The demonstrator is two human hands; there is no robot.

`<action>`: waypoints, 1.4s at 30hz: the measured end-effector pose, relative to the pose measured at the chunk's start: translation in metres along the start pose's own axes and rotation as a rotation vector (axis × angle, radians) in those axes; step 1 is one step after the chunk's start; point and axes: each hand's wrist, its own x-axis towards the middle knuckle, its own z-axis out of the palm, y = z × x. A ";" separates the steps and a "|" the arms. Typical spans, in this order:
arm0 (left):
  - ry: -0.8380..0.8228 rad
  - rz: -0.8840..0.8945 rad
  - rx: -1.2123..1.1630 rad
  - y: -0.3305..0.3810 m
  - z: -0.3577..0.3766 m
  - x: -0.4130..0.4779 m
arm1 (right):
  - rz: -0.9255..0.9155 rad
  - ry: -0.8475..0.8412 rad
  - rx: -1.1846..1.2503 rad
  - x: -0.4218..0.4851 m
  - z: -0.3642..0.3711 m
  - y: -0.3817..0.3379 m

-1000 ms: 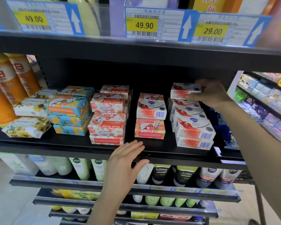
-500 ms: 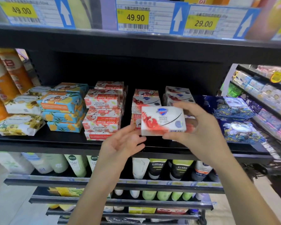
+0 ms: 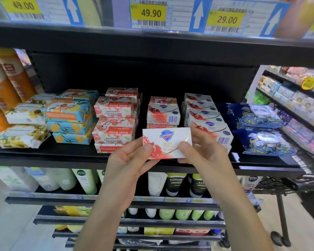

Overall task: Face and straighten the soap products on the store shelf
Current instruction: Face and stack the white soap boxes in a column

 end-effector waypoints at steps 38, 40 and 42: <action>0.042 -0.016 -0.049 -0.004 0.005 -0.007 | 0.159 0.039 0.223 -0.015 0.000 0.008; 0.032 -0.020 -0.055 -0.005 0.005 -0.007 | 0.156 0.036 0.242 -0.015 -0.001 0.007; 0.030 -0.028 -0.042 -0.005 0.005 -0.006 | 0.142 0.020 0.251 -0.015 -0.002 0.007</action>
